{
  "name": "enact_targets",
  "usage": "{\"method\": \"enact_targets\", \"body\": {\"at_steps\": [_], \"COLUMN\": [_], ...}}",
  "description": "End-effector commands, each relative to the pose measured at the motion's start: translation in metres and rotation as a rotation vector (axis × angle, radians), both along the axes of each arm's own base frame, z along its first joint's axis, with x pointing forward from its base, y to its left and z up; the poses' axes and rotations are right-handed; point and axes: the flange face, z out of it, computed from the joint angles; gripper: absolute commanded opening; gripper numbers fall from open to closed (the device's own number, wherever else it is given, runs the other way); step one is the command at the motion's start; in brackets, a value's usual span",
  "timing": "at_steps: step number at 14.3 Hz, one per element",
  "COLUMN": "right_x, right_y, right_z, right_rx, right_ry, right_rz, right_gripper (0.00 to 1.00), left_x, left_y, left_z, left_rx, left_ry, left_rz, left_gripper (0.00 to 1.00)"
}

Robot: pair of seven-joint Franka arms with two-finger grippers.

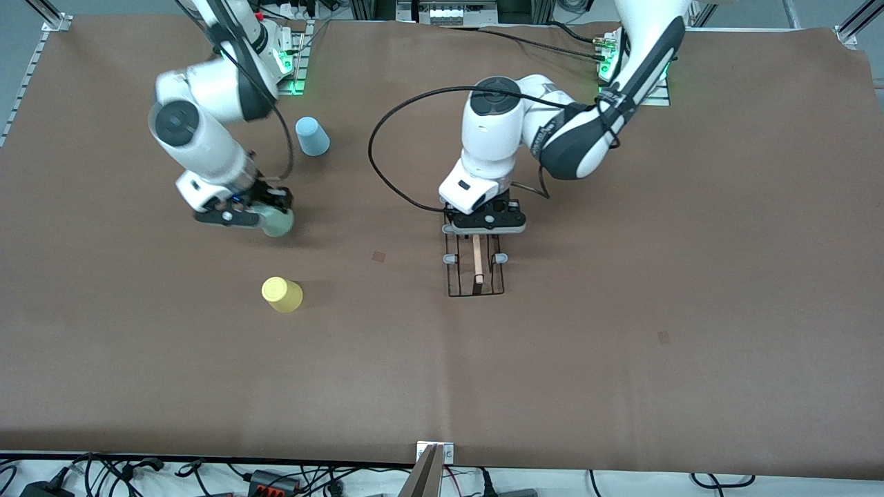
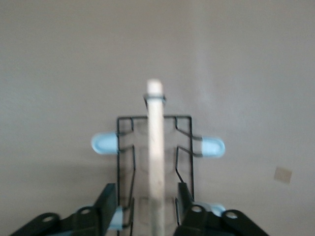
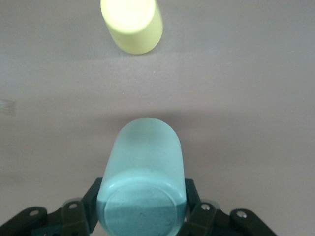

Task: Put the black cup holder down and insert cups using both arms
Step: 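Lift the teal cup with the right gripper while the left gripper withdraws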

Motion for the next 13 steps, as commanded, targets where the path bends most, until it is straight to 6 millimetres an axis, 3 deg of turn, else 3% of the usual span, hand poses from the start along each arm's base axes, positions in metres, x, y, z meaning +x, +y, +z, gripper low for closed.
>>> {"method": "enact_targets", "body": {"at_steps": [1,3,4,6,8,10,13], "right_x": [-0.008,-0.002,-0.004,-0.007,-0.009,-0.014,-0.015], "right_y": [0.000,0.011,0.030,0.076,0.153,0.214,0.264], "right_z": [0.044,0.053,0.057,0.060,0.061,0.062,0.070], "right_rx": [-0.019,-0.017,-0.013,-0.005,0.033,0.060,0.101], "right_ry": [0.028,0.033,0.022,0.013,0.013,0.007,-0.001], "right_rz": [0.004,-0.069,-0.100,-0.189,-0.334,-0.430,-0.528], "right_gripper": [0.18,0.18,0.18,0.18,0.18,0.17,0.17], "left_x": [0.017,0.022,0.026,0.025,0.023,0.028,0.036], "left_y": [0.041,0.064,0.079,0.107,0.129,0.169,0.236], "left_z": [0.044,0.066,0.082,0.107,0.134,0.160,0.199], "left_rx": [0.079,0.153,0.185,0.260,0.296,0.272,0.144], "left_ry": [-0.036,-0.013,-0.004,0.032,0.065,0.166,0.290], "left_rz": [-0.007,-0.040,-0.078,-0.168,-0.230,-0.251,-0.161], "left_gripper": [1.00,1.00,1.00,1.00,1.00,1.00,1.00]}}
